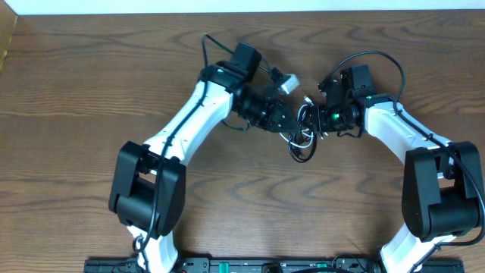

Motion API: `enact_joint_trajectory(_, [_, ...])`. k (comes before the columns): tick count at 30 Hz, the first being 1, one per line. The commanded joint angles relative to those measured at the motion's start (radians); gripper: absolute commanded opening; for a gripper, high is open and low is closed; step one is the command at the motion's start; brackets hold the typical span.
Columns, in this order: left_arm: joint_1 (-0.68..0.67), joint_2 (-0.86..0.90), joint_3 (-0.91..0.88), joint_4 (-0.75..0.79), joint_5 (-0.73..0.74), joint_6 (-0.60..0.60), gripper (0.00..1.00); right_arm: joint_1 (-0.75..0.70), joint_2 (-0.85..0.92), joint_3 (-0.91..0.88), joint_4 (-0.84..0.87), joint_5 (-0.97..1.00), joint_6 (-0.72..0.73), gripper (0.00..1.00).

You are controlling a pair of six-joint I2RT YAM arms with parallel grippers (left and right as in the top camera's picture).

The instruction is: Untangle cables

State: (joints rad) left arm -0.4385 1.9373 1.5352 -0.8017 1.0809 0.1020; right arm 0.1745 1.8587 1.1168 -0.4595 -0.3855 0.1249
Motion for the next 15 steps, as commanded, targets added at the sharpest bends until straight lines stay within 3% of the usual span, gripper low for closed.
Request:
enact_joint_trajectory(1, [0.043,-0.009,0.006,-0.005,0.085,-0.003,0.07,0.005,0.01,-0.006,-0.004,0.095,0.028,0.52])
enact_joint_trajectory(4, [0.07,-0.009,0.006,-0.013,0.034,-0.038,0.07,0.005,0.01,-0.006,-0.005,0.063,0.027,0.52])
enact_joint_trajectory(8, [0.065,-0.009,0.005,-0.057,-0.186,-0.091,0.08,0.005,0.01,-0.006,0.001,-0.081,-0.03,0.48])
enact_joint_trajectory(13, [0.01,-0.005,-0.023,-0.053,-0.338,-0.108,0.07,0.001,0.01,-0.006,0.004,-0.14,-0.037,0.17])
enact_joint_trajectory(15, [-0.014,0.0,-0.038,-0.036,-0.381,-0.116,0.08,0.001,0.01,-0.006,0.005,-0.16,-0.037,0.1])
